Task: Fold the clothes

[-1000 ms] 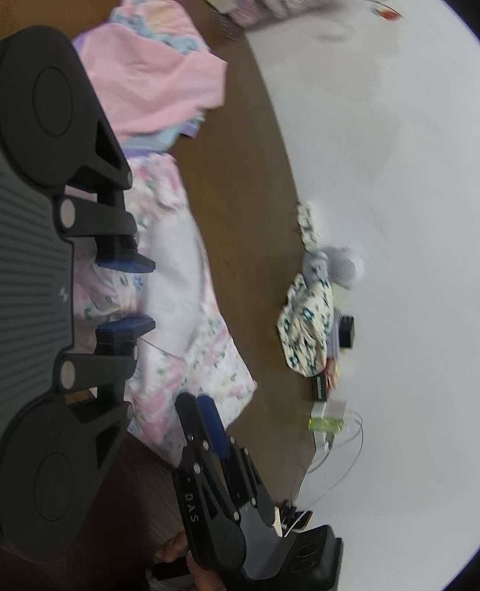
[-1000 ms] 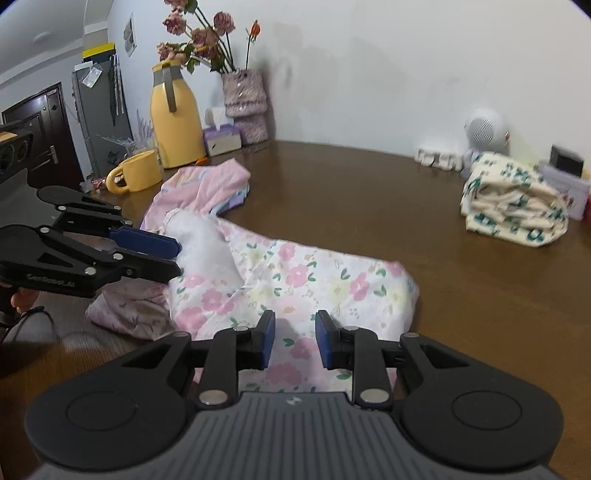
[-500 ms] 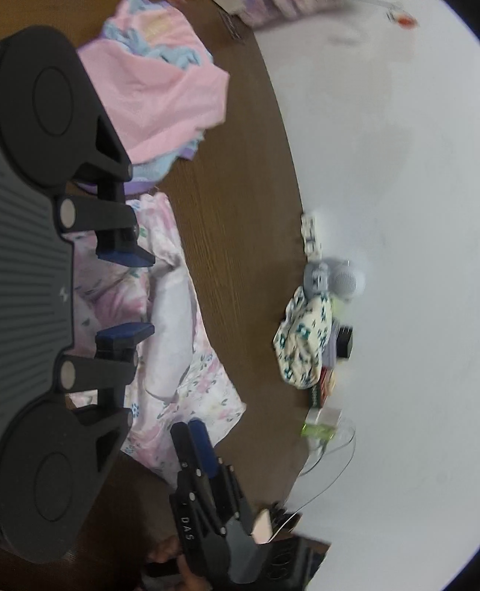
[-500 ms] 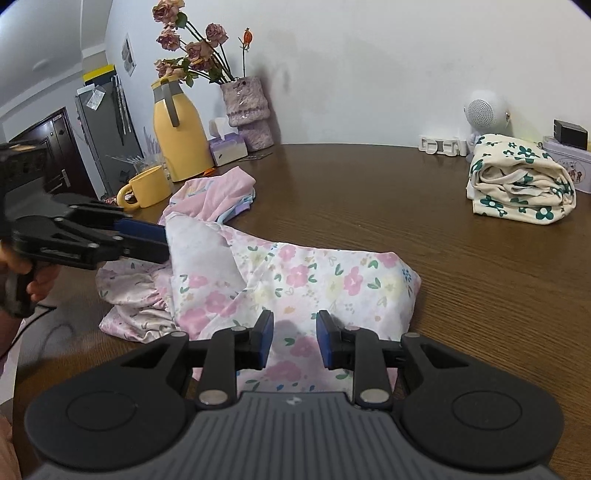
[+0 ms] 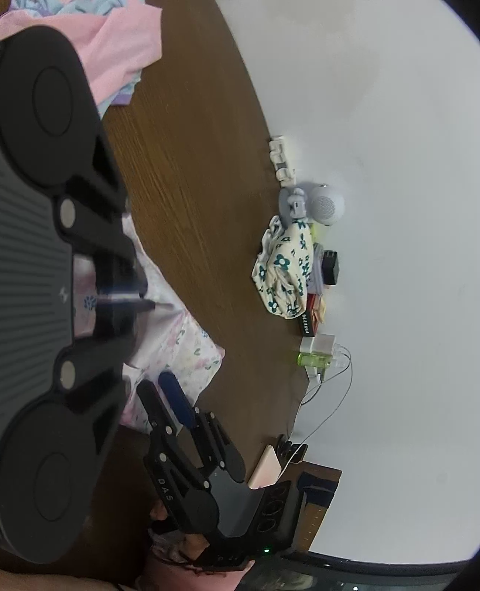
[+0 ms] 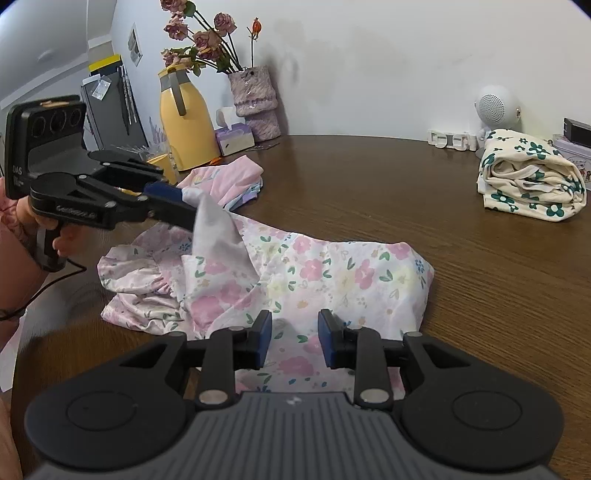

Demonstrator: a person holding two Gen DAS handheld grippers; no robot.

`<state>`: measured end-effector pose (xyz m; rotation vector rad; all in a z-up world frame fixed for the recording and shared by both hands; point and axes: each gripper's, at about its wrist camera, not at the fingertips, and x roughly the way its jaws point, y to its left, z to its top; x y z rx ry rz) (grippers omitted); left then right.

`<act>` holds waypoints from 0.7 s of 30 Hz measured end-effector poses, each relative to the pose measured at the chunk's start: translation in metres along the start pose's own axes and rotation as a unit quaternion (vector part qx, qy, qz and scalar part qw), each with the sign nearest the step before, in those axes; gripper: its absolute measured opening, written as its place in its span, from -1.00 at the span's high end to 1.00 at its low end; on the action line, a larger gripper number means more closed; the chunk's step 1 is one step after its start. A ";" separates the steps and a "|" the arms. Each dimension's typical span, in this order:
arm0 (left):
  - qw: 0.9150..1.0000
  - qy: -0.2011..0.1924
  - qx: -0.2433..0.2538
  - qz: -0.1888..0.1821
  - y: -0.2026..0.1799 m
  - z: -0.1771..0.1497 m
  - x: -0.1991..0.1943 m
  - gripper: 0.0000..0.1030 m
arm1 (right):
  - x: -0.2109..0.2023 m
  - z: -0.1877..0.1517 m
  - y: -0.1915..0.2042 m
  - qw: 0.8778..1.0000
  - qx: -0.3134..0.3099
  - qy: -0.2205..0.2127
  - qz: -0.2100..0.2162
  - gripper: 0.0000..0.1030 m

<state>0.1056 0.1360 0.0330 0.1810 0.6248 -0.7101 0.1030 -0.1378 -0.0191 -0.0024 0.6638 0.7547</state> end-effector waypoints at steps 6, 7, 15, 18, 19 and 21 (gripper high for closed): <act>0.999 -0.003 -0.040 0.001 -0.001 0.001 -0.013 0.99 | 0.001 0.000 -0.001 1.000 0.001 0.001 0.000 0.46; 0.999 -0.003 -0.047 0.001 -0.002 0.001 -0.015 0.99 | 0.001 -0.001 -0.001 1.000 0.000 0.002 0.000 0.46; 0.995 0.003 -0.096 0.010 -0.002 0.001 -0.026 0.77 | 0.001 -0.002 0.001 1.000 -0.002 0.003 -0.002 0.46; 0.994 0.038 -0.098 0.040 0.004 0.000 -0.010 0.39 | 0.001 -0.002 0.001 1.000 -0.003 0.003 -0.002 0.44; 0.993 0.044 -0.103 0.040 0.007 0.000 -0.006 0.31 | 0.000 -0.002 0.002 1.000 -0.003 0.003 -0.001 0.43; 0.992 0.049 -0.115 0.035 0.014 -0.001 0.000 0.30 | 0.001 -0.001 0.002 1.000 -0.003 0.003 0.000 0.41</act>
